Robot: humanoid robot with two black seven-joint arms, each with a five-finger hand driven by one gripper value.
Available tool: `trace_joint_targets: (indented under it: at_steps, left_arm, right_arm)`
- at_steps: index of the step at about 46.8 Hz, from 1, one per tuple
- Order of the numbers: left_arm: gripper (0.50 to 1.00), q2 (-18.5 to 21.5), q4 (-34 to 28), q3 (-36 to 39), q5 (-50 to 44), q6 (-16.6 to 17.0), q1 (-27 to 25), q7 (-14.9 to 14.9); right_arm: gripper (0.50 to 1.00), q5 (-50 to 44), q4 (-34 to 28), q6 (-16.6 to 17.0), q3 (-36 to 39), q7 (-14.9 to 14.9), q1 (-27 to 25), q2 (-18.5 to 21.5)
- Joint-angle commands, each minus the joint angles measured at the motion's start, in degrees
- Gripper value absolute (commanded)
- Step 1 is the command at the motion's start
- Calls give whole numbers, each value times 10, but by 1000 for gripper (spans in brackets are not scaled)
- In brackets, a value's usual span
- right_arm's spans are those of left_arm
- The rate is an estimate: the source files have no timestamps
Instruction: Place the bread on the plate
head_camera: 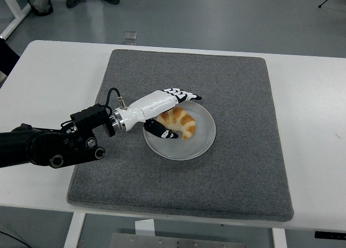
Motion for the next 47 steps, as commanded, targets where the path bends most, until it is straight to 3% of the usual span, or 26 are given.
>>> trace_joint_targets:
  at_steps: [1, 10, 23, 28, 36, 47]
  left_arm:
    - [990, 0, -1, -3, -5, 0, -3, 0]
    - [990, 4, -1, -83, -91, -28, -1, 1]
    - [990, 36, 31, -201, -331, -245, -17, 6]
    - [992, 36, 67, -223, -346, -279, -20, 7]
    - [990, 33, 105, -254, -356, -297, -20, 7]
    - [990, 32, 217, -291, -508, -431, -21, 9]
  right_arm:
    - [952, 0, 0, 0, 0, 0, 1, 0]
    - [952, -1, 0, 0, -1, 0, 1, 0]
    - [952, 0, 0, 0, -1, 0, 0, 0]
    - [952, 0, 0, 0, -1, 0, 0, 0]
    - [952, 0, 0, 0, -1, 0, 1, 0]
    - [952, -1, 0, 0, -1, 0, 0, 0]
